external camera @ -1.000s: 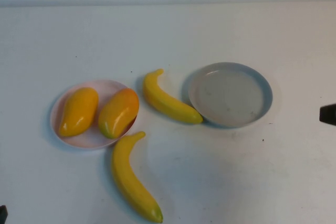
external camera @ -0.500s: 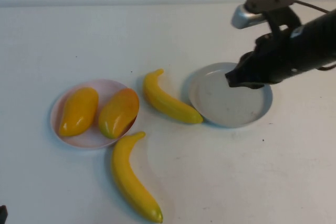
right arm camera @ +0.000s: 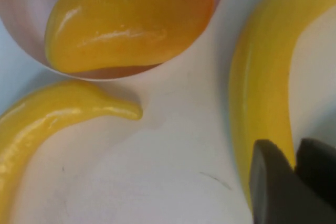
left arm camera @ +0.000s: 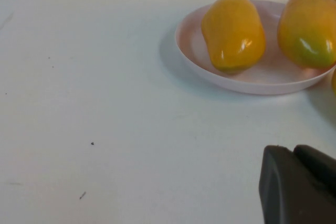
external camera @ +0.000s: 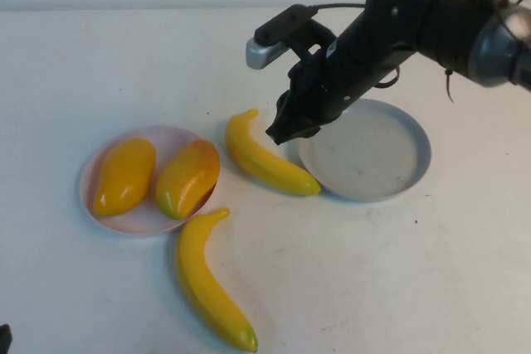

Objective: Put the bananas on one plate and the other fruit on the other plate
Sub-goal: Put another type of fruit in the right plate

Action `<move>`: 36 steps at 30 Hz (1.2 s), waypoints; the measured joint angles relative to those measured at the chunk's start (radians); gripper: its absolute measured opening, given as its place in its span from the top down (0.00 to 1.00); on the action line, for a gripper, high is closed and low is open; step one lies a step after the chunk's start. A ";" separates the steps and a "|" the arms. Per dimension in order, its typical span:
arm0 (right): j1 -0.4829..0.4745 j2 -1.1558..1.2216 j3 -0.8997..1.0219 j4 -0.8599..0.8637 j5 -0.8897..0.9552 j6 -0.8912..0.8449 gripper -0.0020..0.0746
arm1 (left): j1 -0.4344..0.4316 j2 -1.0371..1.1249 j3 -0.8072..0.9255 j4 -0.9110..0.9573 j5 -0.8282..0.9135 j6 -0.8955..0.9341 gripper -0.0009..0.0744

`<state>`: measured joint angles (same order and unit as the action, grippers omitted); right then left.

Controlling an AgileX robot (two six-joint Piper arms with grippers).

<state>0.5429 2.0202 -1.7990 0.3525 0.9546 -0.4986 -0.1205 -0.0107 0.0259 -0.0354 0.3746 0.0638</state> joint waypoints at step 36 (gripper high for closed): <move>0.028 0.296 -0.133 -0.023 -0.132 -0.129 0.46 | 0.000 0.000 0.000 0.000 0.000 0.000 0.99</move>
<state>0.5707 2.3161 -1.9324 0.3300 0.8225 -0.6278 -0.1205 -0.0107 0.0259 -0.0354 0.3746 0.0638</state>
